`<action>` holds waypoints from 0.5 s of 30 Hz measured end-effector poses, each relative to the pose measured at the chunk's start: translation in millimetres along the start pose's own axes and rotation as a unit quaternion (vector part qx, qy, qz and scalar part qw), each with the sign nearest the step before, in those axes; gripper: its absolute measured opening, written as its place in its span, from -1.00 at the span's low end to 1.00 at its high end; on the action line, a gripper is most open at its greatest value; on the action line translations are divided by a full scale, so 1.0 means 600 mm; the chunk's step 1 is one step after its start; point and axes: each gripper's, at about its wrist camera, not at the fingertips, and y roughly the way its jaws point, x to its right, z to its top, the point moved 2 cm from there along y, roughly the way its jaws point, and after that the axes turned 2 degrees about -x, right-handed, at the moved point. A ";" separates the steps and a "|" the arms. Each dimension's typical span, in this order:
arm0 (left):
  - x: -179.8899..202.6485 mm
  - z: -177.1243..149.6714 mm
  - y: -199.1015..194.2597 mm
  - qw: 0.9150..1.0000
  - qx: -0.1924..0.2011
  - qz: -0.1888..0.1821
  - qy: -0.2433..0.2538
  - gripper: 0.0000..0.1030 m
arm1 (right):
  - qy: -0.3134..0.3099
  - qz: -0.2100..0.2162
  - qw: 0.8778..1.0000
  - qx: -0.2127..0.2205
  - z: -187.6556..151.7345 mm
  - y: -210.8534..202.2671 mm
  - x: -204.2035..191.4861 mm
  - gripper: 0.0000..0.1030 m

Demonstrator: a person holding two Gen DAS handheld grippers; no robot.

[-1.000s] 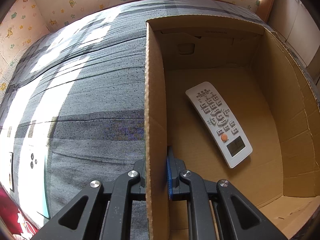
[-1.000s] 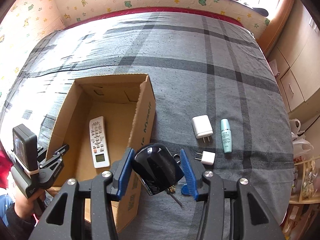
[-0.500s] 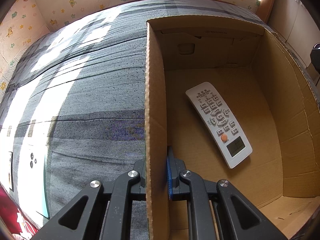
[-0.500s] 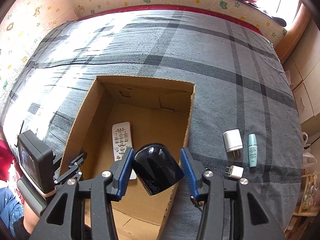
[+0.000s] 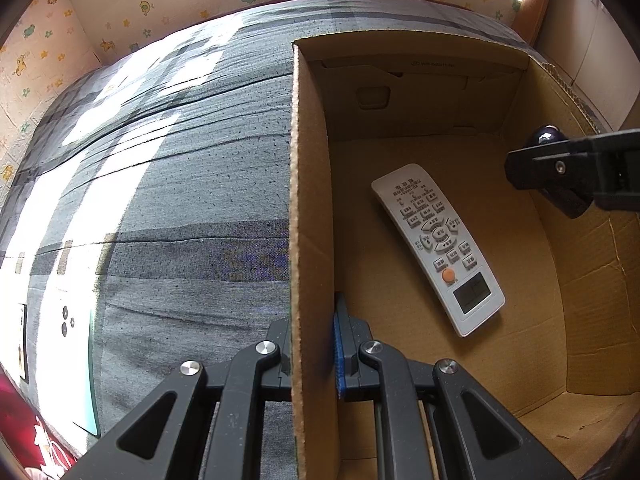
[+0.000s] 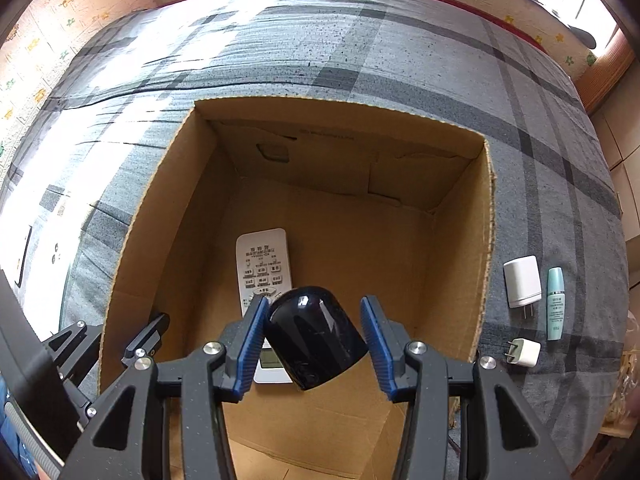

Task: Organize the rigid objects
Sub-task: 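Carry the black object into the box beside the remote and release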

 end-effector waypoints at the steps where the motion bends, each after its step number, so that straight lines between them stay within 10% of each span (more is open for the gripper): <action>1: 0.000 0.001 -0.001 1.000 0.000 0.000 0.000 -0.76 | 0.001 0.001 1.000 -0.004 0.001 0.008 -0.002 -0.01; 15: 0.001 0.001 -0.001 1.000 0.000 0.002 0.001 -0.76 | -0.006 -0.012 0.999 -0.040 -0.007 0.093 -0.018 0.00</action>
